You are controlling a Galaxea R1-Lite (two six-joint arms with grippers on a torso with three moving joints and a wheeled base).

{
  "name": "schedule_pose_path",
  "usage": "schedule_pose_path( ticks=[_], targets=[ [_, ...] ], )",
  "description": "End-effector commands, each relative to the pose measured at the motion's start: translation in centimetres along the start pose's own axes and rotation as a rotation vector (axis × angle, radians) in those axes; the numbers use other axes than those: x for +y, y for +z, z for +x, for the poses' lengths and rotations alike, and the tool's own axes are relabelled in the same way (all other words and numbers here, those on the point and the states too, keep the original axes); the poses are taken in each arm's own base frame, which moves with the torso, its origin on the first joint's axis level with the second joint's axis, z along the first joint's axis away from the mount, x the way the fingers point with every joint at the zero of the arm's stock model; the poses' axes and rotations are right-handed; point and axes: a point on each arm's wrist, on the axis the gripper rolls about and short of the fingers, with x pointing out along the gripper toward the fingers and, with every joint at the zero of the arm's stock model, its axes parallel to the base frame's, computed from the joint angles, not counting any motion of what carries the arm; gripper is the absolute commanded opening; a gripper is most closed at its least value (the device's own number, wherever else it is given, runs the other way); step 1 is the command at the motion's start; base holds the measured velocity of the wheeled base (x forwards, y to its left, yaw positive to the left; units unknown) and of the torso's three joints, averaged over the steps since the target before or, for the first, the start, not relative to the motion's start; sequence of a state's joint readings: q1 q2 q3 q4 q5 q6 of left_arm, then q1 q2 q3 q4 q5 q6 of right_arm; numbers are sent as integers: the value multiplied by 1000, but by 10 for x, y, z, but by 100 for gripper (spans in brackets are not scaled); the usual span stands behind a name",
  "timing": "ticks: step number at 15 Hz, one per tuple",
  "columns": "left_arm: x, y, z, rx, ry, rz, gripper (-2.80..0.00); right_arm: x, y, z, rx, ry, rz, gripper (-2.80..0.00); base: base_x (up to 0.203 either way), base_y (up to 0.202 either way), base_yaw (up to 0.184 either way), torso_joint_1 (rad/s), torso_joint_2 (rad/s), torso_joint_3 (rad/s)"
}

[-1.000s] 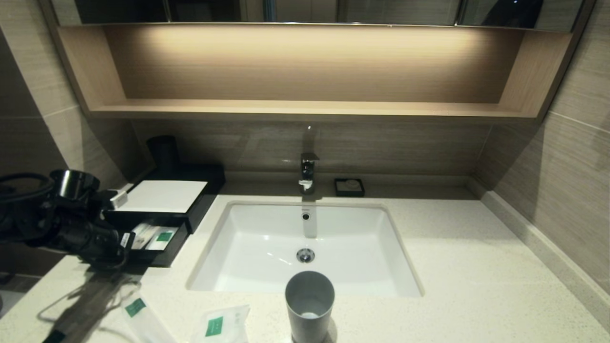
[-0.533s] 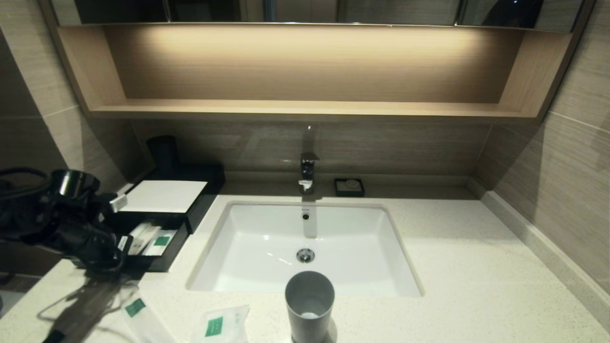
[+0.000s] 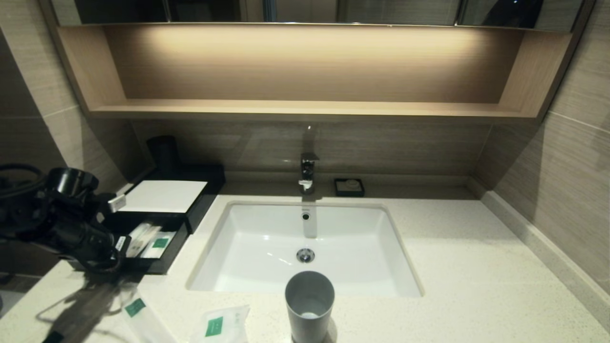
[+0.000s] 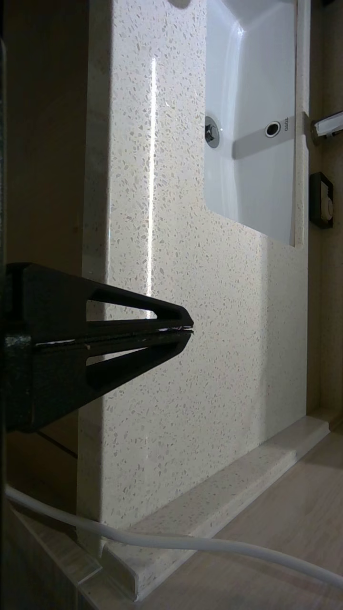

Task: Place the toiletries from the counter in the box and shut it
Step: Open the drawer

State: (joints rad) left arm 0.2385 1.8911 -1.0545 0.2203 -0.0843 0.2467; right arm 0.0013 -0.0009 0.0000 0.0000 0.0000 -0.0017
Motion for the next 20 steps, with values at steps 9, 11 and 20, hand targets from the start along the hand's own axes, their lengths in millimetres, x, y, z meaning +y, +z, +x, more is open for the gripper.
schedule_pose_path(
  ticks=[9, 11, 20],
  targets=[
    [-2, 5, -34, -89, 14, -13, -280, 0, 0, 0, 1, 0, 0, -280, 0, 0, 0, 0, 0, 0],
    [-2, 7, -46, -131, 20, -31, -280, 0, 0, 0, 1, 0, -1, -280, 0, 0, 0, 0, 0, 0],
    [29, -17, -82, -92, 94, 67, -280, 0, 0, 0, 1, 0, 0, -280, 0, 0, 0, 0, 0, 0]
  ],
)
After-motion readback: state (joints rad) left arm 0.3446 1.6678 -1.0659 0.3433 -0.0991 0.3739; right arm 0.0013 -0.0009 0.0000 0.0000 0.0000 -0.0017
